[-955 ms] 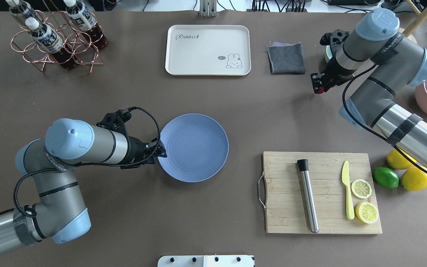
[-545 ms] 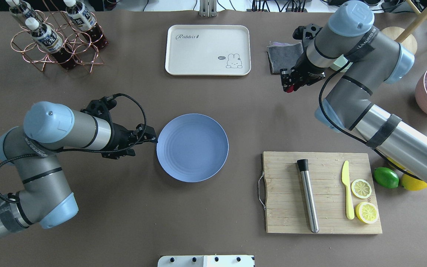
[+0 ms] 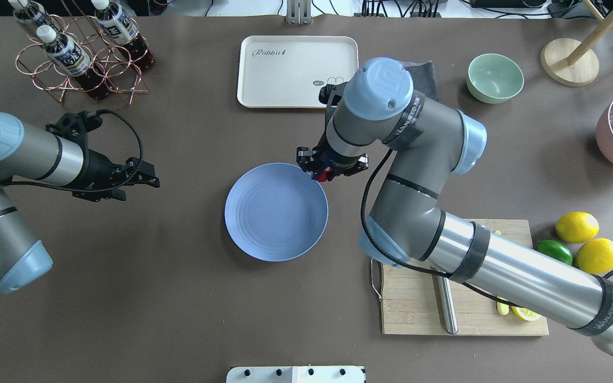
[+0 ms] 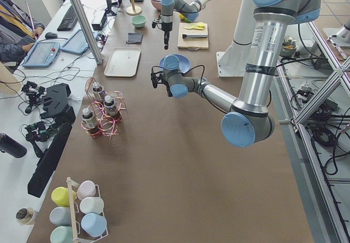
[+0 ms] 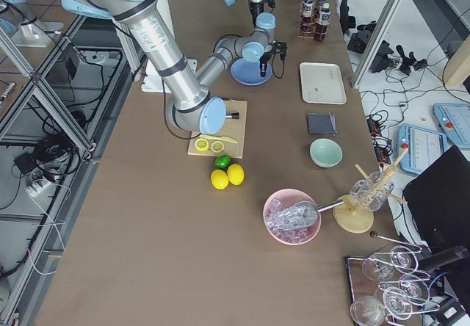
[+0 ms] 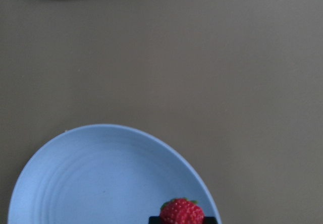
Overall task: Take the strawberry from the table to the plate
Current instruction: 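Carry the strawberry over the blue plate with the right gripper while the left withdraws, then lower the strawberry onto the plate and open the right gripper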
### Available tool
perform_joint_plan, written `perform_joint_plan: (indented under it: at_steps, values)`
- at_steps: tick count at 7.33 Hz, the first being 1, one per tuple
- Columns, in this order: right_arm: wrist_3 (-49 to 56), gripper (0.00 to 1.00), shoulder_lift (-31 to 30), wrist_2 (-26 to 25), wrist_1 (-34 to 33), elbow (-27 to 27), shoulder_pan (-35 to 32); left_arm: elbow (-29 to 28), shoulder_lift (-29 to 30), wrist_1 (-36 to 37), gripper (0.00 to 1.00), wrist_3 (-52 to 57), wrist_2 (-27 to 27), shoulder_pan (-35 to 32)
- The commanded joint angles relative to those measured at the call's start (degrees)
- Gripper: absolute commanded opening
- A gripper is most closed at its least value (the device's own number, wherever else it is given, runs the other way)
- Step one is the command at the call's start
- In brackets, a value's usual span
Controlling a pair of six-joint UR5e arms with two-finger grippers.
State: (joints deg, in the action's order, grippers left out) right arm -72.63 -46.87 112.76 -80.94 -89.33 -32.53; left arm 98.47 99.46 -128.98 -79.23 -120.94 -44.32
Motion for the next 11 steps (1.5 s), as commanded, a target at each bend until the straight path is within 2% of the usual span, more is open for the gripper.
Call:
perform_joint_plan:
  at_steps: [1,2,5,6,7,9,10,11]
  values:
    - [-5.84,0.00,5.80,-6.66,-0.01,5.44,7.19,-0.39,-4.25,-0.21,0.88,8.80,-2.52,-4.01]
    - [-6.46,0.00,7.22,-10.07,0.86,8.62,8.34,-0.13,-5.05,-0.48,0.89,9.44,-4.63,-5.59]
    - [-6.03,0.00,6.88,-10.46,1.13,10.05,8.44,0.67,-5.33,-0.57,0.90,9.27,-4.74,-5.78]
    - [-6.03,0.07,6.97,-10.46,1.13,10.05,8.44,0.67,-5.32,-0.57,0.90,9.27,-4.83,-5.78]
    - [-6.12,0.99,6.88,-10.54,1.13,10.05,8.53,0.67,-5.41,-0.57,0.90,9.27,-4.83,-5.78]
    - [-4.20,1.00,6.97,-9.59,0.96,9.01,6.79,1.28,-5.24,0.13,0.90,9.18,-5.87,-6.13]
    - [-4.10,1.00,5.84,-5.49,-0.35,6.04,3.21,1.37,-5.06,2.22,0.90,9.79,-9.36,-10.66]
    - [0.25,1.00,1.48,2.04,-3.15,0.18,-3.09,1.37,-6.11,2.68,0.90,16.23,-11.92,-14.18]
